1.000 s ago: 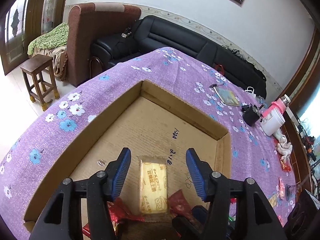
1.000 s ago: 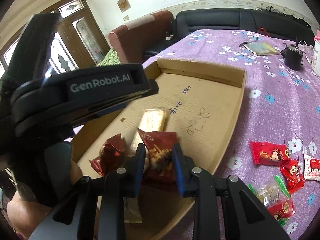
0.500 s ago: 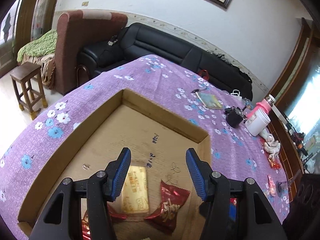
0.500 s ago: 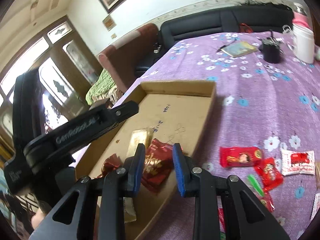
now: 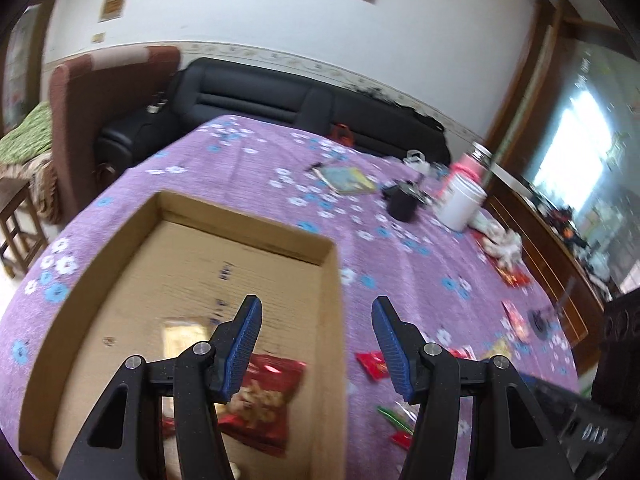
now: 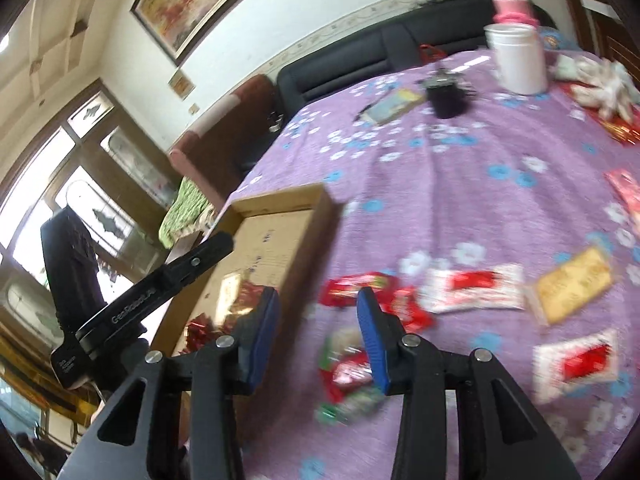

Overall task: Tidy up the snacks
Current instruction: 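Move both grippers back to the snack pile toward the green-wrapped snacks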

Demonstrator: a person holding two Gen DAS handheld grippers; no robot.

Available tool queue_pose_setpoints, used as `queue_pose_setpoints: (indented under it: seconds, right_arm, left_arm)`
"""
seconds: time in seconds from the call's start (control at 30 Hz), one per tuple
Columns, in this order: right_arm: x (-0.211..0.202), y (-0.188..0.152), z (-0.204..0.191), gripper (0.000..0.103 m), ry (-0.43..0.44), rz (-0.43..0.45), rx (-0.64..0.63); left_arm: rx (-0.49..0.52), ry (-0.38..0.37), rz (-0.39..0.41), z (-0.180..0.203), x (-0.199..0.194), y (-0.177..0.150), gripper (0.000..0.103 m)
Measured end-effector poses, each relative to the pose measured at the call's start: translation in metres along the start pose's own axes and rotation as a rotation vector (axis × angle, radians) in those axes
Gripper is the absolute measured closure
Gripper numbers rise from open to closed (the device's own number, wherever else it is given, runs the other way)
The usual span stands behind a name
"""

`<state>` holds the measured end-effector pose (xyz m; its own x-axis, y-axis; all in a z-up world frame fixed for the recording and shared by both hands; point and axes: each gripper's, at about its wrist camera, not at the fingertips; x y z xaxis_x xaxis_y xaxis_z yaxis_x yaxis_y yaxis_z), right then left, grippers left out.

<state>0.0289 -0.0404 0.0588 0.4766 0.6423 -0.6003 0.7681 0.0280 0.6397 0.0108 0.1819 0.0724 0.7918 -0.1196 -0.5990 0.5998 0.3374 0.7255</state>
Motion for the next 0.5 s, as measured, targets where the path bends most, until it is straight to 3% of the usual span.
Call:
queue_pose_setpoints:
  seconds: [0.27, 0.5]
  right_arm:
    - [-0.035, -0.013, 0.044, 0.064, -0.04, 0.031, 0.082]
    - [-0.038, -0.028, 0.052, 0.064, -0.038, 0.013, 0.081]
  left_arm:
    - [0.139, -0.195, -0.141, 0.041, 0.015, -0.018, 0.043]
    - [0.294, -0.184, -0.219, 0.075, 0.027, -0.038, 0.046]
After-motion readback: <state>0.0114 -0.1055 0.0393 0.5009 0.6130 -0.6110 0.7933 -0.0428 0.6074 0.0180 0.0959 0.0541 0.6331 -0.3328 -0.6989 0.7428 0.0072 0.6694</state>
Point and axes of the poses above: each gripper's, at about its wrist camera, not at the fingertips, and x roughly the way its jaws point, z to its right, y to its top, and after that the axes turned 2 degrees about -x, right-handed
